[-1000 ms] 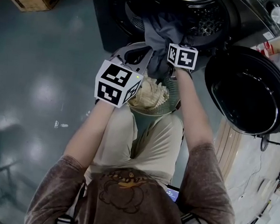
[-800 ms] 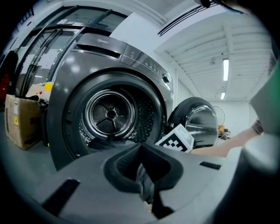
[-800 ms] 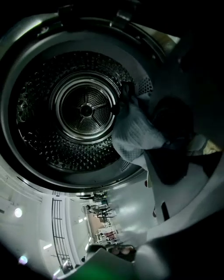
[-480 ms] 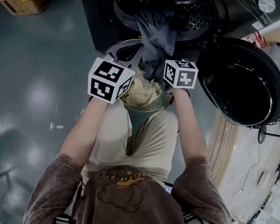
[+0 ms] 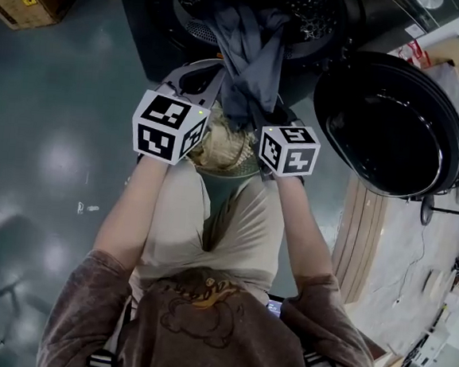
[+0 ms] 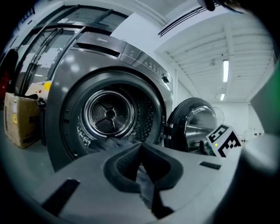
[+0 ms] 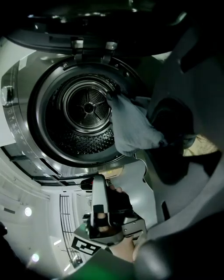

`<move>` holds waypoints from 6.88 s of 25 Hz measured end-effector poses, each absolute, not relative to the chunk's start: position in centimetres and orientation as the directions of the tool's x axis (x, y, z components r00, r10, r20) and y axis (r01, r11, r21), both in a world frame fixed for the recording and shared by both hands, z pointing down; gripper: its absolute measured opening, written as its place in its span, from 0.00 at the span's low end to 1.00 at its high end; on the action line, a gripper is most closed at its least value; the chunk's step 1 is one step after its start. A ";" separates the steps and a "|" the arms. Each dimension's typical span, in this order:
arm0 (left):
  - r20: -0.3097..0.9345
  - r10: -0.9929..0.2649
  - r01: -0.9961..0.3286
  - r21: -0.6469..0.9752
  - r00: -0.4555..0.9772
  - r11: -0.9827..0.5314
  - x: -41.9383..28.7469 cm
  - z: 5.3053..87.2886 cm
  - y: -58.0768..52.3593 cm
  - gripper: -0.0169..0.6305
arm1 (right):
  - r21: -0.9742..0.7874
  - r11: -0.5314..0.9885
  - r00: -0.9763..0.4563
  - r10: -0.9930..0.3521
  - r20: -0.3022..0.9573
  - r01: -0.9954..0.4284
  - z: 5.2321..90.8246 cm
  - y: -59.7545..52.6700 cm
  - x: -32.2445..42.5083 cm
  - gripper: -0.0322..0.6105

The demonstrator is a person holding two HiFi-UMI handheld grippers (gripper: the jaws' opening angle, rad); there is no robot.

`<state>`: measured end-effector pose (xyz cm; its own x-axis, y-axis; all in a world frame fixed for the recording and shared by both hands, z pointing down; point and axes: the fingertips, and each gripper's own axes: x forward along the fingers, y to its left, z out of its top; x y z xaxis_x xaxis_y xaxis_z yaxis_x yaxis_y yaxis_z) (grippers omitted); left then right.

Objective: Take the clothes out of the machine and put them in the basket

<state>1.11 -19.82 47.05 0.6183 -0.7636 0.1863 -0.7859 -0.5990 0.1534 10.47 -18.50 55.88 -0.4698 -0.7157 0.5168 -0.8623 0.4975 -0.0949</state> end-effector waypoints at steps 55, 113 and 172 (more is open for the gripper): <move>0.201 -0.747 -0.774 0.183 0.634 -0.607 0.7 47.8 -20.8 0.04 | 0.072 0.304 -0.216 -0.805 0.552 -0.950 59.5 -39.4 10.1 0.34; 0.188 -0.779 -0.801 0.125 0.598 -0.585 0.1 46.2 -17.7 0.04 | 0.129 0.313 -0.179 -0.782 0.597 -0.941 61.3 -31.9 14.5 0.66; 0.234 -0.701 -0.739 0.216 0.674 -0.638 -2.3 9.8 -18.6 0.04 | -0.227 0.511 -0.556 -0.712 0.429 -0.829 15.5 -16.4 8.7 0.27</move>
